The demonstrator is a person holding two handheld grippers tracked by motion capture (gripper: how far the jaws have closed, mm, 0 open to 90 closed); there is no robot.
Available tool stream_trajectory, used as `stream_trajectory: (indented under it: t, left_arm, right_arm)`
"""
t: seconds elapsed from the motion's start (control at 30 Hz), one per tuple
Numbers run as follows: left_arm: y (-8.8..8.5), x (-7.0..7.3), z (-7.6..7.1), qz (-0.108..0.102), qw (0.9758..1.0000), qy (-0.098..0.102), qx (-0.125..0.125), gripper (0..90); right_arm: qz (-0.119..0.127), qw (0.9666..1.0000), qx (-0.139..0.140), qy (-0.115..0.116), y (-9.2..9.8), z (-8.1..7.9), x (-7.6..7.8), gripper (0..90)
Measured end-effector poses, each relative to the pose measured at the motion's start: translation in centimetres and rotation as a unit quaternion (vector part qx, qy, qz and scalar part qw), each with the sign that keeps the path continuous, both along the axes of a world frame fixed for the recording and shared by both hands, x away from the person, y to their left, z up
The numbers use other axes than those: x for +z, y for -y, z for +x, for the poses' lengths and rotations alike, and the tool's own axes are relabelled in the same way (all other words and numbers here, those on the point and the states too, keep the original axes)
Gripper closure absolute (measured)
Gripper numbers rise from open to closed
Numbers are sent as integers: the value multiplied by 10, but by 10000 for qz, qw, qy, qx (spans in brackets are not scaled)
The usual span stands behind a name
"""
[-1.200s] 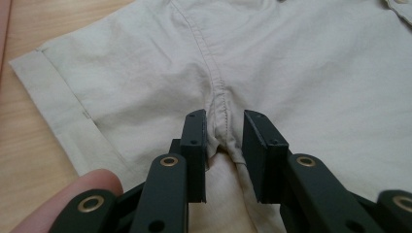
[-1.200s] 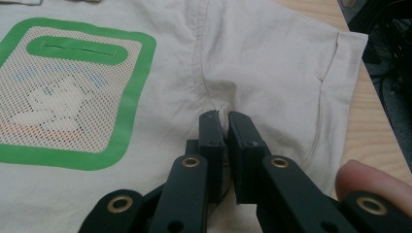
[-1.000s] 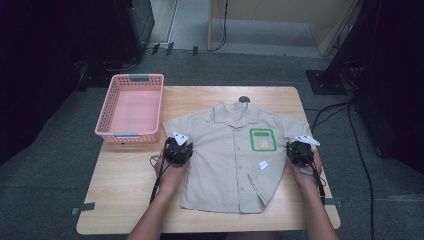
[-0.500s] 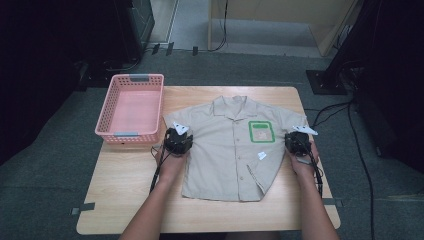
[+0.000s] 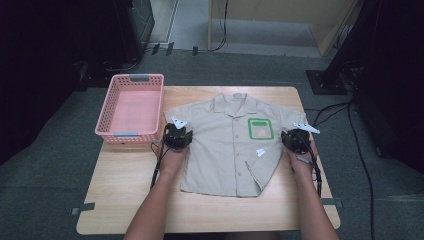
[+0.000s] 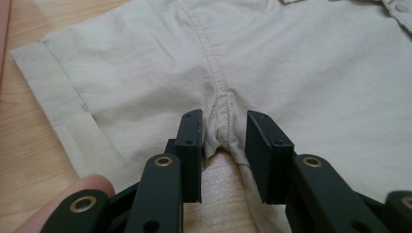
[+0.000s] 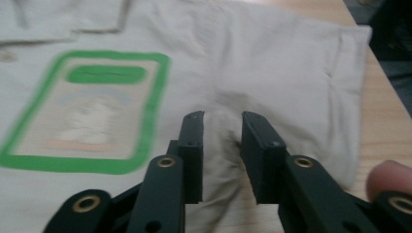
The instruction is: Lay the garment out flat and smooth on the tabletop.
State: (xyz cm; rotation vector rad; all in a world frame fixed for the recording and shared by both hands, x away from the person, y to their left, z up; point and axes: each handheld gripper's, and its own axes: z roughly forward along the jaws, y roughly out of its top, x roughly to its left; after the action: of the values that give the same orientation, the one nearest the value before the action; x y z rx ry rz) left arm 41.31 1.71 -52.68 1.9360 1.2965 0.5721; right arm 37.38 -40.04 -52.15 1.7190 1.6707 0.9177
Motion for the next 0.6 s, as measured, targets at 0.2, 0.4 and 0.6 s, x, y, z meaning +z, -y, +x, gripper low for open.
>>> stream_trajectory:
  t: [0.2, 0.4, 0.6]
  left_arm:
    - [-3, 0, 0, -130, 9999, -51, 10, 679]
    - [-4, 0, 0, -171, 9998, -67, 1, 669]
    - [-5, 0, 0, -199, 9998, -72, 9, 667]
  right_arm:
    - [-285, 9953, 905, 178, -32, -18, 25, 594]
    - [-298, 9853, 1683, 12, -60, -43, 42, 563]
    - [-353, 9754, 2171, -139, -83, -63, 36, 564]
